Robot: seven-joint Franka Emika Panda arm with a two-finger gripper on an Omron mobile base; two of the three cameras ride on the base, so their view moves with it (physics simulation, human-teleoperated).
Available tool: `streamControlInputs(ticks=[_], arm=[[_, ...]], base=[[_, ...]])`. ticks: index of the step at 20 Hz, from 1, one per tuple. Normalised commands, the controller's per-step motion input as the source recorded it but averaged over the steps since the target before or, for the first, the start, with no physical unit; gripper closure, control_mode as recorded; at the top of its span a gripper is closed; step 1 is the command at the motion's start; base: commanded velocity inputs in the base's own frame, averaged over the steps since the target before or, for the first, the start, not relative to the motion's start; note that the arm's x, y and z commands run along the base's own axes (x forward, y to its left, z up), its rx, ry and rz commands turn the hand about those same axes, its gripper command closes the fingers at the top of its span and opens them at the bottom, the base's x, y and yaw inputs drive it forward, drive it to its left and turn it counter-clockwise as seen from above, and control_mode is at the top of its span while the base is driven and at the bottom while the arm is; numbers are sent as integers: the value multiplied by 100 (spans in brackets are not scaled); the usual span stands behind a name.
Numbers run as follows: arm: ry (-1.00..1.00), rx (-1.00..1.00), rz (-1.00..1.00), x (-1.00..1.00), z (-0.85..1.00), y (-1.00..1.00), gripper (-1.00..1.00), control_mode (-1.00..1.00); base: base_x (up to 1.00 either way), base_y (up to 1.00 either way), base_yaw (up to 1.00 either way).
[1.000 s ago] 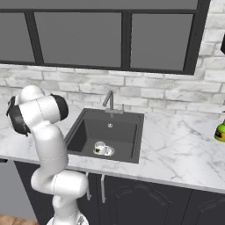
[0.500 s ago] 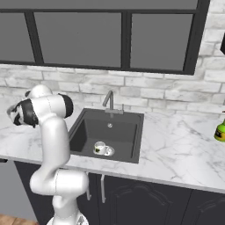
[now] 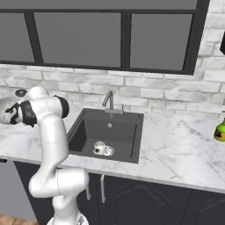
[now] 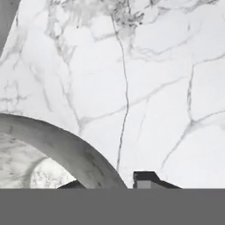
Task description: Pick the mug and place it in the sink. Pick the bowl and place it in the open cabinet and then close the cabinet.
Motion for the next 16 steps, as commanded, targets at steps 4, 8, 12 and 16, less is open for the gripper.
streamControlInputs(ticks=[4, 8, 12, 16], arm=[[54, -9, -9, -55, 2, -47, 100, -100], [46, -1, -24, -46, 55, -67, 100, -100], [48, 0, -29, -62, 5, -89, 100, -100], [4, 0, -12, -86, -1, -100, 100, -100]], base=[[0, 0, 0], [0, 0, 0], [0, 0, 0], [0, 0, 0]])
